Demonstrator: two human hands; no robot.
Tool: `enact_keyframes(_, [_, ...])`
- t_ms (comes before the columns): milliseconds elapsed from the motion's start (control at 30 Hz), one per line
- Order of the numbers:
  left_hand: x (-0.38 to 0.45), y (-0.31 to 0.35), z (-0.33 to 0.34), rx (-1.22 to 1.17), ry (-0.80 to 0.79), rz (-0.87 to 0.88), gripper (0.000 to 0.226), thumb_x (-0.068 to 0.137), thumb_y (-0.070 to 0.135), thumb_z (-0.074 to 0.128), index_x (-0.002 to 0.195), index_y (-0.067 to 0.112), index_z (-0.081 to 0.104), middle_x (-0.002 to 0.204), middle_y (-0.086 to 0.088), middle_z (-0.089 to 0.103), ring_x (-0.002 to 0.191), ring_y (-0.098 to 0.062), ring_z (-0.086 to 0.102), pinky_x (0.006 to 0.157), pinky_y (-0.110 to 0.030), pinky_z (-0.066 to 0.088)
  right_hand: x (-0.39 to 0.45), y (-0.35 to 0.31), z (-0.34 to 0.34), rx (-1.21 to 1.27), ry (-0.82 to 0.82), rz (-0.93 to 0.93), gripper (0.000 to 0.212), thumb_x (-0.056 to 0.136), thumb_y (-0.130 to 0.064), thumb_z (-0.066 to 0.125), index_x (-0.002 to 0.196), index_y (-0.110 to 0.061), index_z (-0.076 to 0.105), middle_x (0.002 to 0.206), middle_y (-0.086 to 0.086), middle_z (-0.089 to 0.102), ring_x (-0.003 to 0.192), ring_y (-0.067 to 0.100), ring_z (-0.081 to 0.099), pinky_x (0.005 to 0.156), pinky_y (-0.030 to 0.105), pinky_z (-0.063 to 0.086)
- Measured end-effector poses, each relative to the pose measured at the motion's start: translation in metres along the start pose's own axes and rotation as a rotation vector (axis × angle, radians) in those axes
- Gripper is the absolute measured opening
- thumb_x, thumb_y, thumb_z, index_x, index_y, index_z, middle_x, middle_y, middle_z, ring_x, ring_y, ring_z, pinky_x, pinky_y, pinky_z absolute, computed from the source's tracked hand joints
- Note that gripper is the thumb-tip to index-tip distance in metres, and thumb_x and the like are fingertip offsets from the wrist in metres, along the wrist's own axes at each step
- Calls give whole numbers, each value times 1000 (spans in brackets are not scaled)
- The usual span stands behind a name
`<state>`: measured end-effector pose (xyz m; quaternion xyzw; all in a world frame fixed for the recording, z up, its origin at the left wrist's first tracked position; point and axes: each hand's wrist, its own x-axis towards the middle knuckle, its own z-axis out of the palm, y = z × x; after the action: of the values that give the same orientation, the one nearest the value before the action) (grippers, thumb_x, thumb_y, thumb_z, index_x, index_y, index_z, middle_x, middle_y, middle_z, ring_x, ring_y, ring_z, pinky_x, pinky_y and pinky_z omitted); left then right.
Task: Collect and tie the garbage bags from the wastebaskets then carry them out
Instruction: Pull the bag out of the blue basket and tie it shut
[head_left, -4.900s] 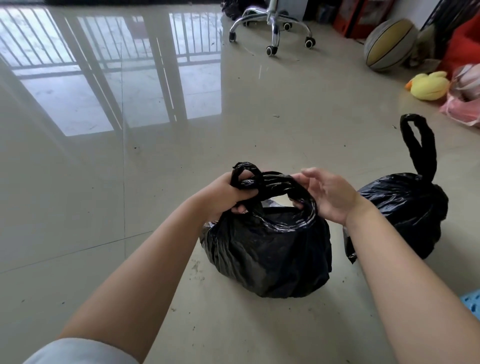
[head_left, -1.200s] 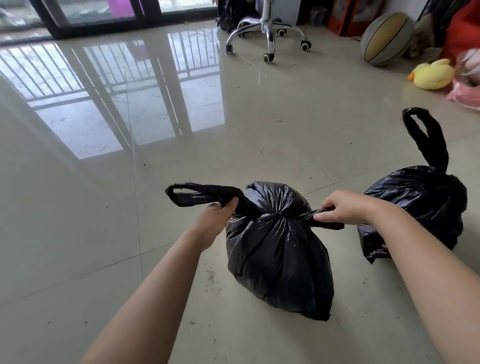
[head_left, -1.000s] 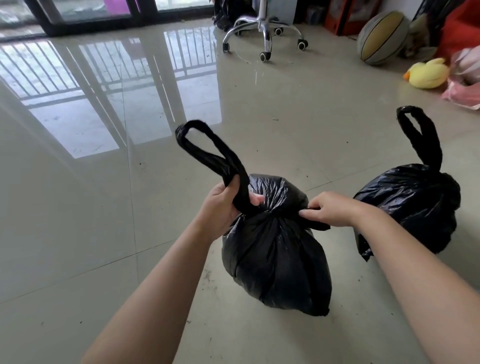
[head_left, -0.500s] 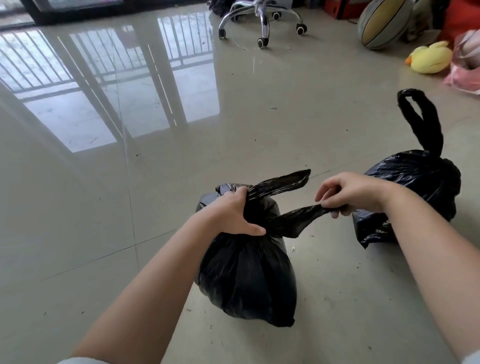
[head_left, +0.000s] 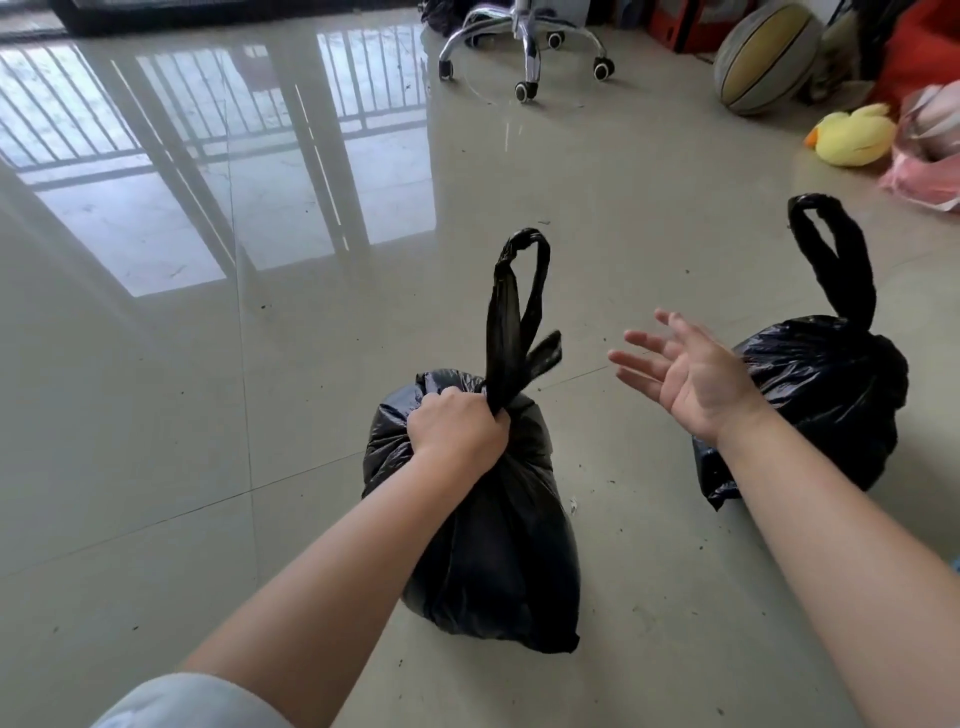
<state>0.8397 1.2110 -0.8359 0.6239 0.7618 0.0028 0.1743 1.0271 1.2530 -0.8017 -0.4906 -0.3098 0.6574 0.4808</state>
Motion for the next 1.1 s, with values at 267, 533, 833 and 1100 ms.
enact_keyframes(267, [-2, 2, -17, -783, -283, -30, 45, 93, 45, 42, 128, 19, 54, 129, -3, 57, 123, -23, 50, 108, -33, 37, -2, 5, 21, -1312, -272, -270, 85, 80, -11, 64, 145, -35, 15, 158, -6, 1, 146, 19, 0, 117, 34, 10])
enact_keyframes(533, [-11, 3, -17, -812, -417, 116, 26, 94, 37, 44, 97, 18, 61, 104, 1, 60, 107, -16, 55, 101, -26, 40, -1, 11, 17, -1194, -286, -69, 20, 87, -7, 51, 76, -23, 55, 115, 9, 63, 108, 24, 56, 92, 29, 39])
enact_keyframes(833, [-11, -2, -25, -775, -506, 110, 34, 100, 27, 35, 72, 17, 51, 27, 4, 48, 21, -3, 37, 31, -12, 30, -6, -12, 21, -1297, -161, -38, 36, 94, -17, 41, 129, -17, 48, 59, -3, 37, 52, 14, 41, 49, 23, 44])
enact_keyframes(1100, [1, -18, -38, -1366, -587, -127, 34, 101, 12, 27, 74, 16, 47, 50, -6, 69, 42, -14, 66, 59, -25, 52, -30, -42, 63, -1651, -409, 183, 35, 96, -33, 33, 92, -11, 61, 56, -2, 62, 42, 13, 45, 46, 20, 40])
